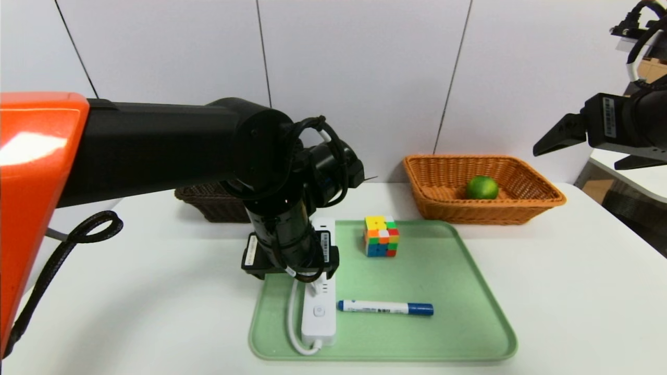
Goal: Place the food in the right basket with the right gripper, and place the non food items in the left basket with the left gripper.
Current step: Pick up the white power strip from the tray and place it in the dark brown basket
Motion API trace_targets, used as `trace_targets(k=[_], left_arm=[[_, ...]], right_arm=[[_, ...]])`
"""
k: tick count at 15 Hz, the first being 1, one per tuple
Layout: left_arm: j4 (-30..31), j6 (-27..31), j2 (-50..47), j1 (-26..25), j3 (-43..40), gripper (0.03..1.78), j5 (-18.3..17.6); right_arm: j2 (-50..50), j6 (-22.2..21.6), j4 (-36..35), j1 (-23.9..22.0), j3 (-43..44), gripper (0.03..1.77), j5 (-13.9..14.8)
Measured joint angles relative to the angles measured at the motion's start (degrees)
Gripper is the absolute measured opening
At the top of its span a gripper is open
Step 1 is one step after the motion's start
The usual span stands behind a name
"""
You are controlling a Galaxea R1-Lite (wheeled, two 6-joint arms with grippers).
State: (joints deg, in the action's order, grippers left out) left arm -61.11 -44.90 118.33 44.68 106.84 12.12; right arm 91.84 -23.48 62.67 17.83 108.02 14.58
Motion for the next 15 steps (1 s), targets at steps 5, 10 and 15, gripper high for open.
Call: trace_targets(k=[5, 10, 15], left_arm=[[1.27, 0.09, 0.62, -0.63, -0.06, 1.69, -1.10], [3.49, 0.02, 1.34, -0.66, -0.41, 1.69, -1.99], [3.78, 0.00, 2.17, -1.02, -0.48, 1.69, -4.51]], right_arm=[[0.46, 0.06, 0.00, -0.20, 0.00, 1.69, 0.02], [0.99, 0.22, -0.02, -0.74, 0.00, 1.69, 0.02], [1.32, 1.35, -0.09, -2.82, 0.06, 1.69, -0.89]])
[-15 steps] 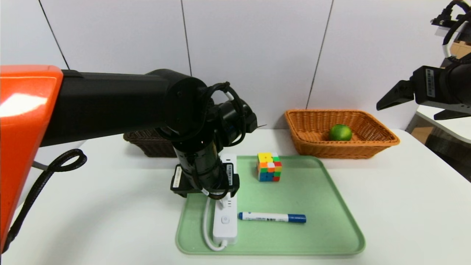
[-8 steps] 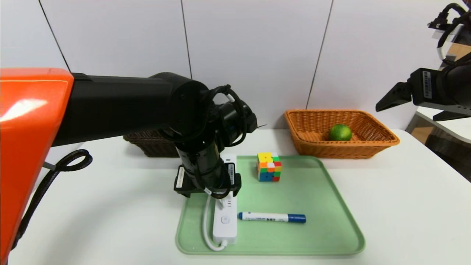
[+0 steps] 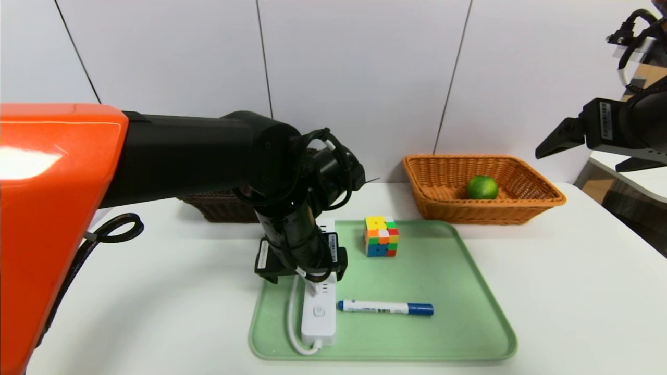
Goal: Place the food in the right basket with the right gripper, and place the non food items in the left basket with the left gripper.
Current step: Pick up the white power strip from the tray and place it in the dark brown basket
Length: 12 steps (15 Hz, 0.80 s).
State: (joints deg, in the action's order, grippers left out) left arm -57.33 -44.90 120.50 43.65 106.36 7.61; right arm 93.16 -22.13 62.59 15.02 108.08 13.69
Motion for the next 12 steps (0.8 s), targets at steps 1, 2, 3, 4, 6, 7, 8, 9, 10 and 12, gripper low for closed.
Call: trace_targets(k=[1, 2, 3, 4, 6, 7, 8, 9, 10, 12], left_arm=[[-0.02, 0.00, 0.11, -0.20, 0.00, 1.69, 0.00], [-0.05, 0.00, 0.13, -0.52, -0.02, 1.69, -0.01], [-0.05, 0.02, 0.13, -0.91, -0.05, 1.69, -0.04], [-0.07, 0.00, 0.06, -1.38, -0.20, 1.69, -0.04], [-0.02, 0.04, -0.07, -1.88, -0.90, 1.69, -0.04], [0.00, 0.04, -0.16, -1.95, -1.10, 1.69, -0.04], [0.00, -0.02, -0.27, -1.99, -1.18, 1.69, -0.11], [0.00, -0.06, -0.35, -1.99, -1.18, 1.69, -0.11], [0.04, -0.09, -0.46, -1.99, -1.18, 1.69, -0.17], [0.15, -0.20, -0.68, -1.99, -1.21, 1.69, -0.20]], right_arm=[[0.04, 0.05, -0.02, -0.30, 0.00, 1.69, -0.24], [0.06, 0.07, 0.04, -0.50, 0.00, 1.69, -0.29], [0.11, 0.11, 0.01, -0.69, -0.01, 1.69, -0.30], [0.20, 0.16, 0.01, -0.74, -0.04, 1.69, -0.33], [0.39, 0.17, 0.00, -0.80, -0.06, 1.69, -0.33], [0.48, 0.20, 0.04, -0.83, -0.06, 1.69, -0.33], [0.55, 0.17, 0.01, -0.83, -0.09, 1.69, -0.41], [0.59, 0.17, 0.04, -0.85, -0.09, 1.69, -0.55], [0.59, 0.22, 0.06, -0.85, -0.09, 1.69, -0.57], [0.59, 0.17, 0.09, -0.88, -0.12, 1.69, -0.60]])
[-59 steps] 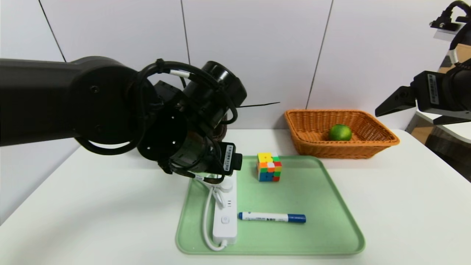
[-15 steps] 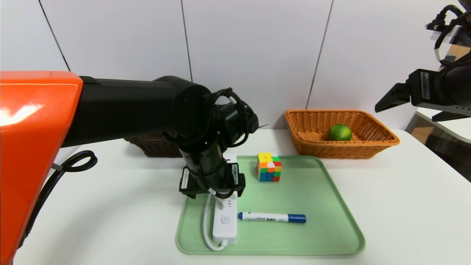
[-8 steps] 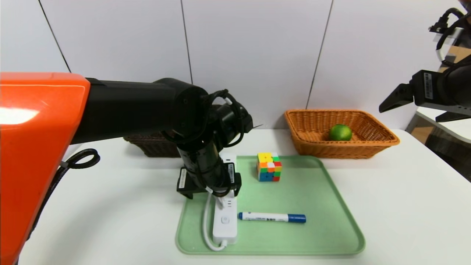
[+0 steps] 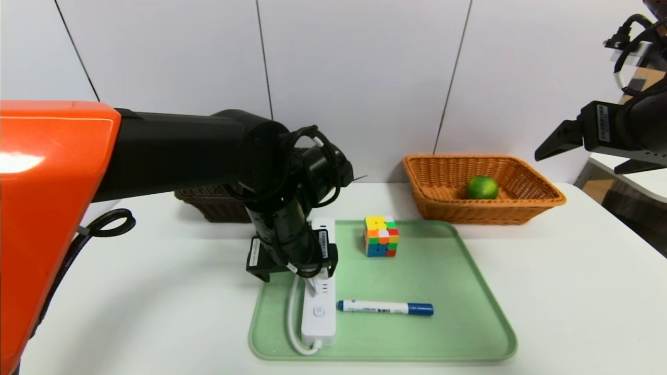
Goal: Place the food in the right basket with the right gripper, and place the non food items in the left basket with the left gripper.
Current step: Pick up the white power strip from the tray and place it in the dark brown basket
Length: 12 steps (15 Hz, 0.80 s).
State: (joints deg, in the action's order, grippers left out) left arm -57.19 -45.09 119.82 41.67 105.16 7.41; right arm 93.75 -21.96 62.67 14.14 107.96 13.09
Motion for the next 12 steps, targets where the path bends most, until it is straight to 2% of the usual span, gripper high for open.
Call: trace_targets(k=[12], left_arm=[[2.58, 0.00, -0.28, -0.05, -3.30, 1.69, -0.02]], right_arm=[[0.71, 0.38, -0.11, -0.04, 0.06, 1.70, 0.02]])
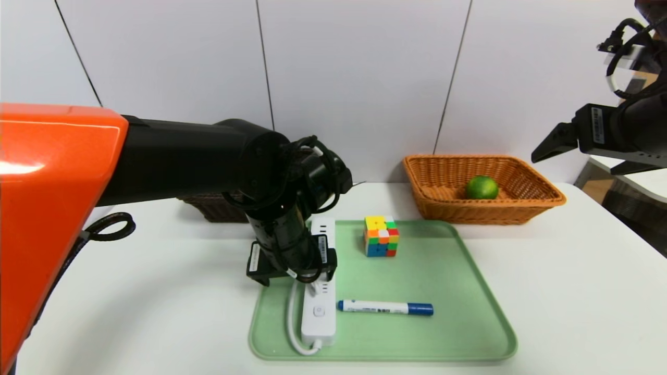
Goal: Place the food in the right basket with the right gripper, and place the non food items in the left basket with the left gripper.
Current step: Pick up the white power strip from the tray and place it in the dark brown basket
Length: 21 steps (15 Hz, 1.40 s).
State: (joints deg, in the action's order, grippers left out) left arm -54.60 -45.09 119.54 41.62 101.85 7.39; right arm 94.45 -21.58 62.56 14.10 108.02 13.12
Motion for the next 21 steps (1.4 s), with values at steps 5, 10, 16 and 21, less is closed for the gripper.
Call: trace_targets(k=[5, 10, 16, 21], left_arm=[[1.16, 0.00, 0.22, -0.28, 0.02, 0.96, -0.06], [1.29, 0.04, 0.30, -1.22, 0.02, 0.05, -0.20], [2.35, 0.06, 0.66, -2.07, 0.22, 0.05, -0.41], [2.15, 0.34, 0.69, -1.82, 4.77, 0.05, -0.87]], right_arm=[[0.45, 0.02, 0.00, -0.02, 0.05, 1.70, 0.00], [0.78, 0.00, -0.18, -0.05, 0.38, 1.70, -0.02], [1.96, 0.00, -0.24, -0.96, 2.56, 1.70, -0.11], [2.32, -0.20, -0.20, -0.99, 2.34, 1.70, -0.59]])
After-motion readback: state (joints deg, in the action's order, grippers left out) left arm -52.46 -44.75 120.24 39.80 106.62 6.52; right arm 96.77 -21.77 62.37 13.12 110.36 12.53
